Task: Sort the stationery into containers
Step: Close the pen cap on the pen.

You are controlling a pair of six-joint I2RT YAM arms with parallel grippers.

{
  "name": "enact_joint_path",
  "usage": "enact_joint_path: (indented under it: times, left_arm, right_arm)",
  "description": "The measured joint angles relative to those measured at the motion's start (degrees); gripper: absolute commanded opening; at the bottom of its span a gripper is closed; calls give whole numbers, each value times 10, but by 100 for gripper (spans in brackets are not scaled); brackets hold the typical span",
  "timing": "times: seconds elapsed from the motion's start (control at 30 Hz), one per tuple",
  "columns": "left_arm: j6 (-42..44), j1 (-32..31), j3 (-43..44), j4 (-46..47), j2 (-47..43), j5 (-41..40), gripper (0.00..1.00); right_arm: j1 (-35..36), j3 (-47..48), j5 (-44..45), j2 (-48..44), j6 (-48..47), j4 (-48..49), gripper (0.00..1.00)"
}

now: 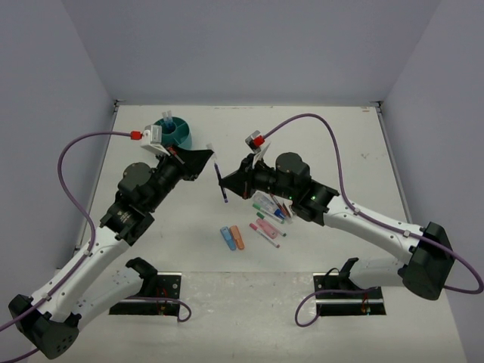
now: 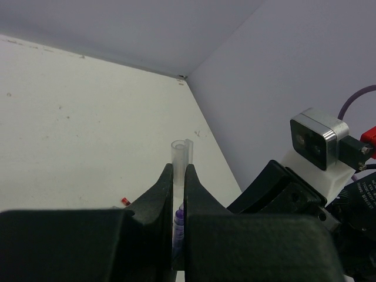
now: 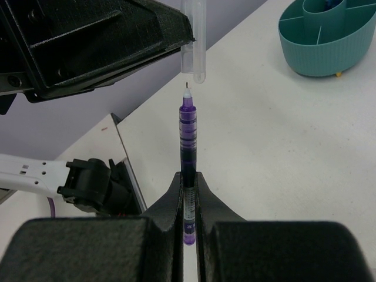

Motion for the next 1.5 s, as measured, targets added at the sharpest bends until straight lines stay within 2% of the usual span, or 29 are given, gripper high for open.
enact_joint_path:
  times: [0.57, 1.5]
  left_arm:
    - [-4, 0, -34, 6, -7, 4, 0]
    - [11, 0, -8, -12, -16, -21, 0]
  right_arm:
    - [0, 35, 6, 20, -9, -23, 0]
    - [0, 37, -18, 24, -27, -63, 0]
